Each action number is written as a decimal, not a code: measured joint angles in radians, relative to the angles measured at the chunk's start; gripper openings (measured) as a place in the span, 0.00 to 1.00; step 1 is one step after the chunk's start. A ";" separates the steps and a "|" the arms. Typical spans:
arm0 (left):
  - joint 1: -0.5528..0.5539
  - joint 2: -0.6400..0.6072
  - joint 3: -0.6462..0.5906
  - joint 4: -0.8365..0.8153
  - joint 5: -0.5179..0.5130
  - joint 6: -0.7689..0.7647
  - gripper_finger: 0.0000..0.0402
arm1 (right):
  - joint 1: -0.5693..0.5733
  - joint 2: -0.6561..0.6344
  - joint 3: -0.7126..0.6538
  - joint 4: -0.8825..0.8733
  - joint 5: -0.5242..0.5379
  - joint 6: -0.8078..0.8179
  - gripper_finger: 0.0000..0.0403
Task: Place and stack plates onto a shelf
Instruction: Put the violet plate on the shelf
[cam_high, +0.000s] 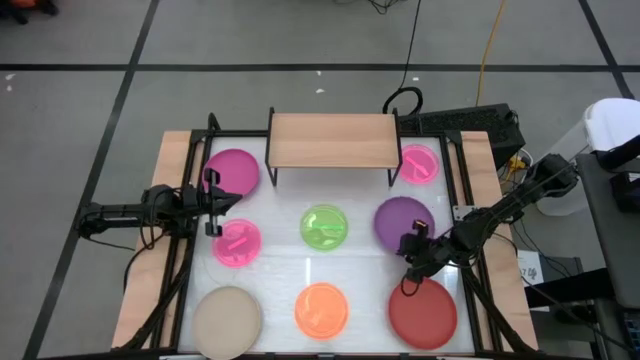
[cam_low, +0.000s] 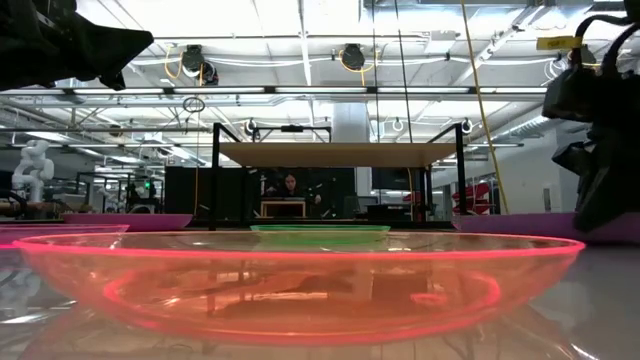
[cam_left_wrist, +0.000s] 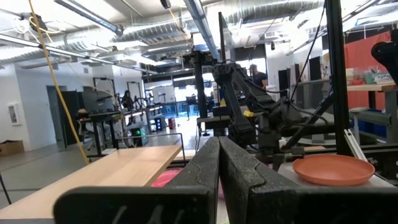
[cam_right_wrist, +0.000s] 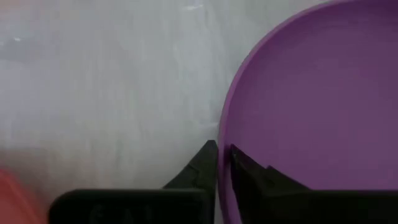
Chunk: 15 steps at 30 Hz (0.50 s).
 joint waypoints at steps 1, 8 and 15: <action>0.000 0.000 0.000 0.000 0.000 0.000 0.04 | 0.001 0.001 0.010 0.000 0.000 -0.013 0.02; 0.000 0.000 0.000 0.000 0.000 0.000 0.04 | 0.002 0.000 0.149 0.004 -0.009 -0.161 0.01; 0.000 0.000 0.000 0.000 0.000 0.000 0.04 | -0.010 0.000 0.328 0.010 0.129 -0.456 0.00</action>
